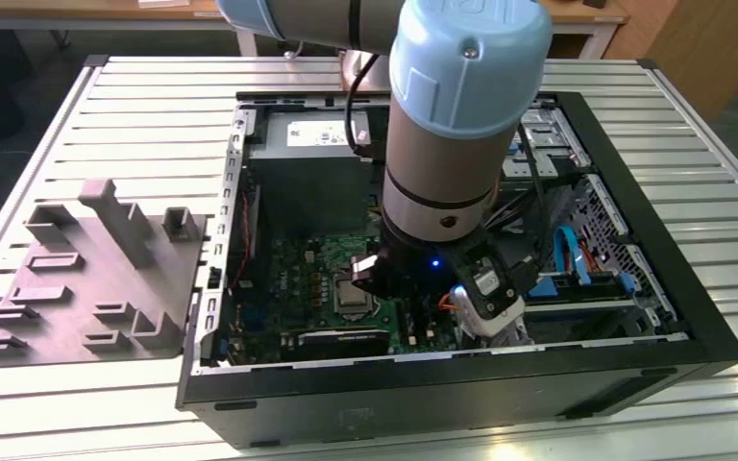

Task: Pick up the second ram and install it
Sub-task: 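Press down the second ram until it locks into place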

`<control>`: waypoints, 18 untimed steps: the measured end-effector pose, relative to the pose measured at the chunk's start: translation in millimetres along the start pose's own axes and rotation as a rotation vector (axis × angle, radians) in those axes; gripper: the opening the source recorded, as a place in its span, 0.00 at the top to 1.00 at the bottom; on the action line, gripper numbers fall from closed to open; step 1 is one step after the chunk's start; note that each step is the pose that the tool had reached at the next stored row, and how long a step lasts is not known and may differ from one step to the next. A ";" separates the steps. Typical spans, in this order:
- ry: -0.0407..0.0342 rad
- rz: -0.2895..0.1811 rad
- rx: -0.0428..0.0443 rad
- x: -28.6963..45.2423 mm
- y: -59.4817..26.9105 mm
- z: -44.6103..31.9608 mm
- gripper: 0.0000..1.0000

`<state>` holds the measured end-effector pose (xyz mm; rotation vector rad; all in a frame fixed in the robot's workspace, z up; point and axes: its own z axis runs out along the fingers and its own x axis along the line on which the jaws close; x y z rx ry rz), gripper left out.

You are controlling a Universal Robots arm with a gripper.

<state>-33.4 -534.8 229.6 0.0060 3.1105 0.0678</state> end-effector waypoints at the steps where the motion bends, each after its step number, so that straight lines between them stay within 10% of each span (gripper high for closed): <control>1: 0.0000 0.000 0.0002 -0.1 -0.1 0.8 0.90; 18: 0.0001 0.000 0.0006 -1.2 -0.6 9.7 0.90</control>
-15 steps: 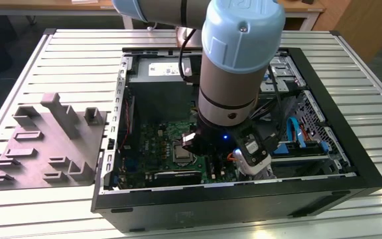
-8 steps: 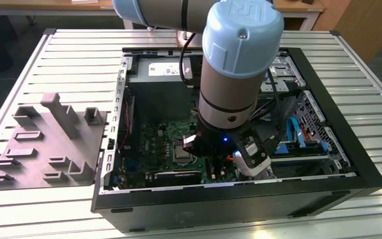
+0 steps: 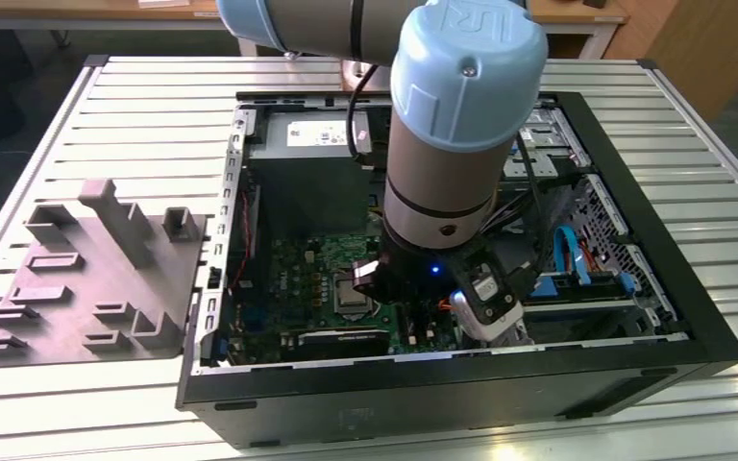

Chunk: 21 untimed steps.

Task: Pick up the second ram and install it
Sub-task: 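Press down the second ram until it locks into place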

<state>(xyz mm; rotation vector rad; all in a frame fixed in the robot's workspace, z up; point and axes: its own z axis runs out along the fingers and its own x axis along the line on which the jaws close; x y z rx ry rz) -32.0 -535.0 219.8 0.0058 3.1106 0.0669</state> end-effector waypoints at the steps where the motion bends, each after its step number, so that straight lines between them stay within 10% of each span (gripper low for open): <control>1: 0.0000 0.000 0.0000 0.0 0.0 0.0 0.90; 21: -0.0004 0.000 -0.0015 0.0 0.1 1.4 0.90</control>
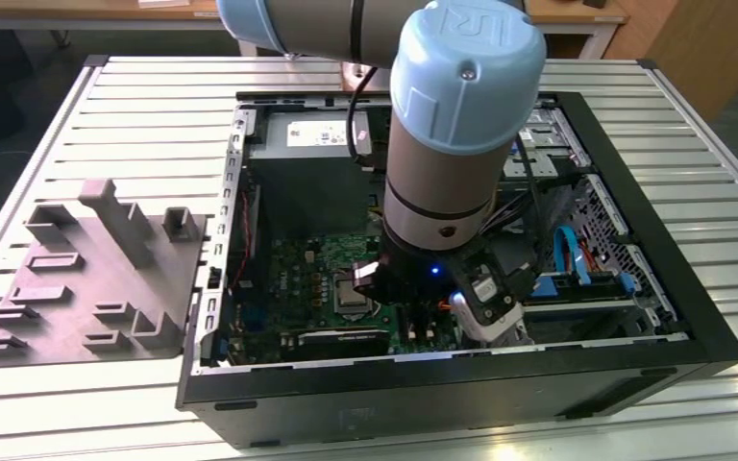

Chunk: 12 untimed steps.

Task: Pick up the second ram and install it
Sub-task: 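Press down the second ram until it locks into place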

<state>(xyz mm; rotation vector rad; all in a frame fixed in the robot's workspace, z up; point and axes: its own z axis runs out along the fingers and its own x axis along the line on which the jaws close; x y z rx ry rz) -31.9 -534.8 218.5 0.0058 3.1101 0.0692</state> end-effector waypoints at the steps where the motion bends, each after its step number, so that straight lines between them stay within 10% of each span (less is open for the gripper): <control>1: -0.0004 0.000 -0.0017 -0.1 0.3 -1.6 0.90; 12: 0.0002 0.000 0.0007 -0.8 1.1 -27.4 0.90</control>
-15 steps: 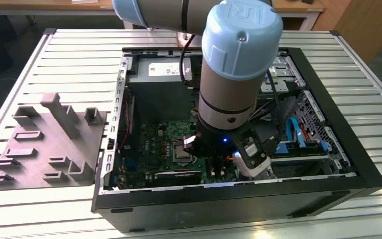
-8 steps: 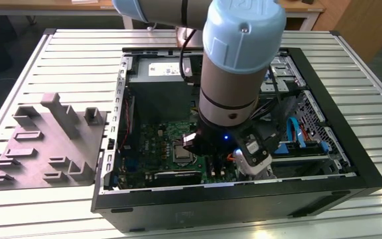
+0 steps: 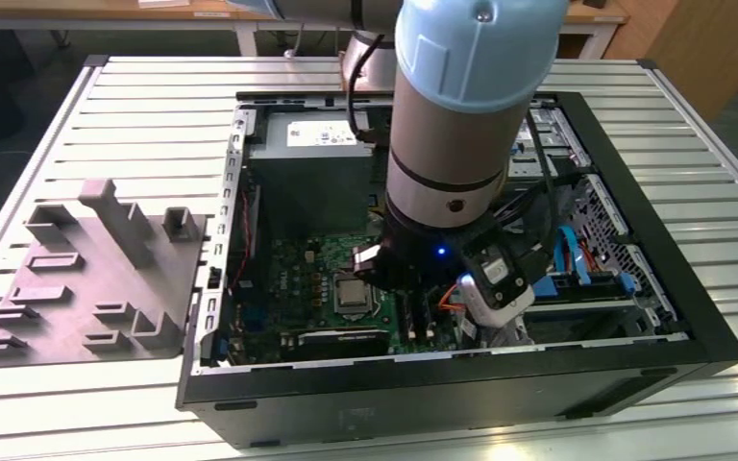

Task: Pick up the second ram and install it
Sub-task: 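Press down the second ram until it locks into place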

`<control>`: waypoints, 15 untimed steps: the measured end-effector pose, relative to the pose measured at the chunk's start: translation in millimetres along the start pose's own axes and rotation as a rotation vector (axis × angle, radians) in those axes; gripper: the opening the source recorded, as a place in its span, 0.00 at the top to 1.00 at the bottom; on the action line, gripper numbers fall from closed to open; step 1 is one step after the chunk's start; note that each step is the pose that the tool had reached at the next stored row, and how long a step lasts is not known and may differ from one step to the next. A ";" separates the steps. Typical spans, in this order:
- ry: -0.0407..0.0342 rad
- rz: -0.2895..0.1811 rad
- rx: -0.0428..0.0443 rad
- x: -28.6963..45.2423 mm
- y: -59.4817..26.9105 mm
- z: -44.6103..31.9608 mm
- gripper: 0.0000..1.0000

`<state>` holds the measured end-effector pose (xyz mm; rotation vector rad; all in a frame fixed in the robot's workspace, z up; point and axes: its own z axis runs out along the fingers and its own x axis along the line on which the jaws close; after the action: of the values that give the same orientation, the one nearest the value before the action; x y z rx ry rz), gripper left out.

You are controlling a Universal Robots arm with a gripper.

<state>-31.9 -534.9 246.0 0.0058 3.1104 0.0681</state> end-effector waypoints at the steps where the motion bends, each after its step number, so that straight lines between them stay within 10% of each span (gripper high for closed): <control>1: 0.0000 0.000 0.0002 0.0 0.0 -0.1 0.90; 15: 0.0001 0.000 0.0003 0.2 35.3 1.7 0.90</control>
<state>-32.0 -499.6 245.8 0.0058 3.1105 0.0676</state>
